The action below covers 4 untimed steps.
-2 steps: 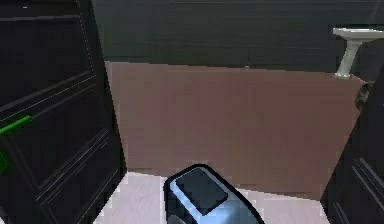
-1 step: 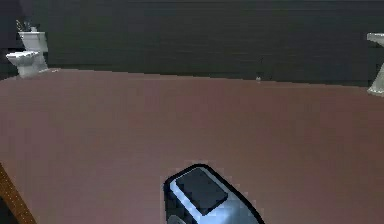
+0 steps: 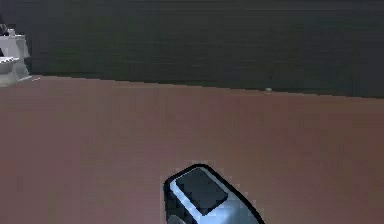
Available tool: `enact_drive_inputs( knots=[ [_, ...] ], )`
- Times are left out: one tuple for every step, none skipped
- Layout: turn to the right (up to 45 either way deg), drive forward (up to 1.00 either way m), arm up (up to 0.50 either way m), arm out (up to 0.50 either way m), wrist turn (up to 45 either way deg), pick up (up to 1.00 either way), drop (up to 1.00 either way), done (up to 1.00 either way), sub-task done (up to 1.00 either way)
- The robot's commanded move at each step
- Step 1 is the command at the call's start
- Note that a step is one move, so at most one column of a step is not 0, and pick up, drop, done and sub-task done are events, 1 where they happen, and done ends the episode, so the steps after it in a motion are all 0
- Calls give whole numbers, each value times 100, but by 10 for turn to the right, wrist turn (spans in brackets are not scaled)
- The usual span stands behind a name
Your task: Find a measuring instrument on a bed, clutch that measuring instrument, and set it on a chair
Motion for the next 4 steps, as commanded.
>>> enact_drive_inputs(
  knots=[
    [-330,0,0,0,0,0,0,0,0],
    [0,45,0,0,0,0,0,0,0],
    [-450,0,0,0,0,0,0,0,0],
    [0,100,0,0,0,0,0,0,0]
  ],
)
